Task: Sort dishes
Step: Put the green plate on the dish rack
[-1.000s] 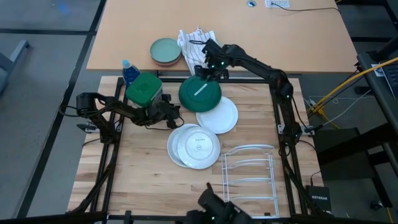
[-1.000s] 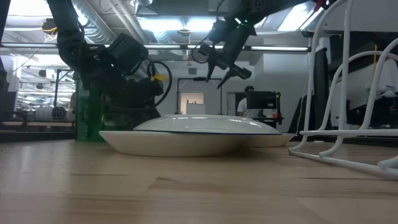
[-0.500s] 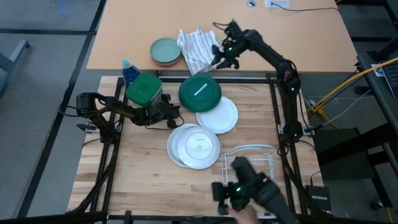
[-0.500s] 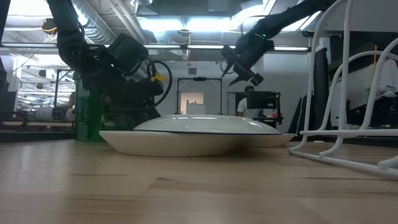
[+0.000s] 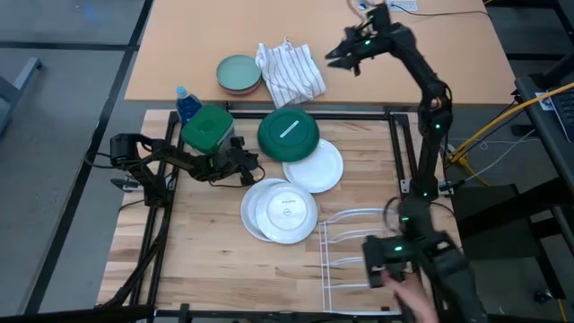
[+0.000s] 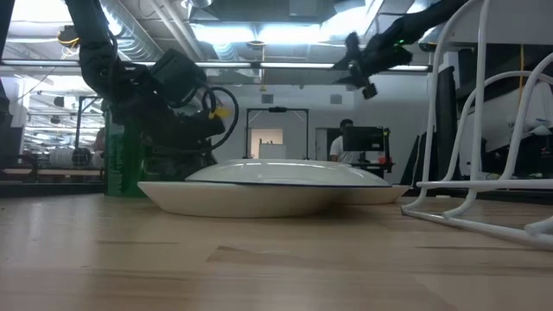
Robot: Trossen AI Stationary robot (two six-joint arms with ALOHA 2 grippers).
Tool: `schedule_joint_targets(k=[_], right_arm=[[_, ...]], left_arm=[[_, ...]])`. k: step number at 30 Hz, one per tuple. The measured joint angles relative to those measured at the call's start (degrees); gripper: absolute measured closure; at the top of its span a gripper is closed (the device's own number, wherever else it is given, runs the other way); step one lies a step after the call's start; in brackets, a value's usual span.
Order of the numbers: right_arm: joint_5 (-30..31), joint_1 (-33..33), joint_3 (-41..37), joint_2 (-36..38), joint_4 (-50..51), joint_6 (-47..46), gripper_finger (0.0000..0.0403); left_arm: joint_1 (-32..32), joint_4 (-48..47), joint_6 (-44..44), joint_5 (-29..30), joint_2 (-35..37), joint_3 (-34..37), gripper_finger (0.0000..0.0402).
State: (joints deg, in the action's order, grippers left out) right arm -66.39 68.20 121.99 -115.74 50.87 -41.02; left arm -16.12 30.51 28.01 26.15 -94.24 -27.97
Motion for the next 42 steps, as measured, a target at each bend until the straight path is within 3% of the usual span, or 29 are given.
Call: schedule_joint_targets(k=[8,10,13,18,24,29,35,42], right_arm=[[-0.4,10.1,0.0,3.1,-1.3,11.3,0.0217],[2.6,12.1,0.0,3.1,-0.6,17.0,0.0217],[14.5,10.9,0.0,3.1,0.7,25.4,0.0217],[25.0,9.0,0.0,3.1,6.4,29.7,0.0217],[25.9,8.9,0.0,3.1,13.4,31.0,0.0217],[27.1,9.2,0.0,3.1,16.6,30.9,0.0217],[32.1,8.2,0.0,3.1,20.7,30.9,0.0217],[32.8,7.9,0.0,3.1,21.3,30.9,0.0217]], left_arm=[[-0.1,-1.7,-3.7,-0.1,0.0,0.0,0.0396],[-0.1,-1.5,-3.6,-0.1,0.0,0.0,0.0396],[-0.1,-1.3,-3.6,-0.3,0.0,0.0,0.0396],[-0.1,-1.3,-3.6,-0.4,0.0,0.0,0.0396],[-0.2,-0.1,-3.7,-0.7,0.0,0.0,0.0396],[-0.2,0.4,-1.7,-5.2,0.0,0.0,0.0390],[-0.2,0.6,1.4,-5.4,0.0,0.0,0.0319],[-0.2,4.0,12.1,-5.4,-0.2,0.0,0.0211]])
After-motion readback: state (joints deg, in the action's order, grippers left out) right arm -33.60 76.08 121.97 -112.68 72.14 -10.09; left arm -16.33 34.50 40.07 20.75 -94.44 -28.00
